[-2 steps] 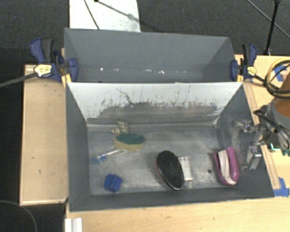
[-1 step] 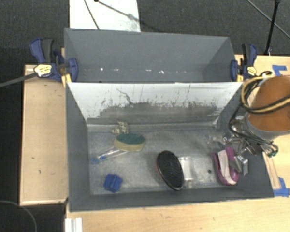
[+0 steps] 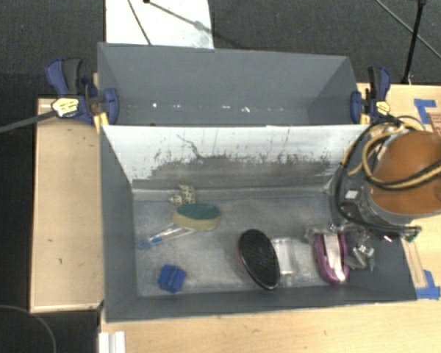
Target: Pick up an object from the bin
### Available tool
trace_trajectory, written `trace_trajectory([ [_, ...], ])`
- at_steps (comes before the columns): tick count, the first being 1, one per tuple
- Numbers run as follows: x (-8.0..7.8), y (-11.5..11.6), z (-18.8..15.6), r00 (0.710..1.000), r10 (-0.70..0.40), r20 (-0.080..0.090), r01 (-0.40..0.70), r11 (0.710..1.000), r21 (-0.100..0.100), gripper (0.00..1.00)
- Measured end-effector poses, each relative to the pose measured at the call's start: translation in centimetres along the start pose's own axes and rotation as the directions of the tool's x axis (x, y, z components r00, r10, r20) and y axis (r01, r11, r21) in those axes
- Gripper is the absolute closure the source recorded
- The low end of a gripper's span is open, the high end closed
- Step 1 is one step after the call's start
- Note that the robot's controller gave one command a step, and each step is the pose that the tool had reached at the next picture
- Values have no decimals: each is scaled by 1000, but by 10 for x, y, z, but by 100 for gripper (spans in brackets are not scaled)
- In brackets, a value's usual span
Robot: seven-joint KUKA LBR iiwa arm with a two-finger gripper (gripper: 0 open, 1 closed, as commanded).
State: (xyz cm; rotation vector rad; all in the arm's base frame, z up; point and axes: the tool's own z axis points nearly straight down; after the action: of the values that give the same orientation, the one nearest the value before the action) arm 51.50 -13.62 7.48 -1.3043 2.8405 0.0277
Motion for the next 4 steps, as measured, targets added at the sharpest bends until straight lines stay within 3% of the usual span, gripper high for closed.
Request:
trace_trajectory([
  [1,-53,10,-48,994,-108,-15,108,994,13,0],
  [2,-8,27,6,979,-202,-23,202,979,4,0],
  [3,-13,28,4,978,-209,-15,209,978,6,100],
  [4,-48,-16,-102,910,-415,-21,415,910,8,100],
])
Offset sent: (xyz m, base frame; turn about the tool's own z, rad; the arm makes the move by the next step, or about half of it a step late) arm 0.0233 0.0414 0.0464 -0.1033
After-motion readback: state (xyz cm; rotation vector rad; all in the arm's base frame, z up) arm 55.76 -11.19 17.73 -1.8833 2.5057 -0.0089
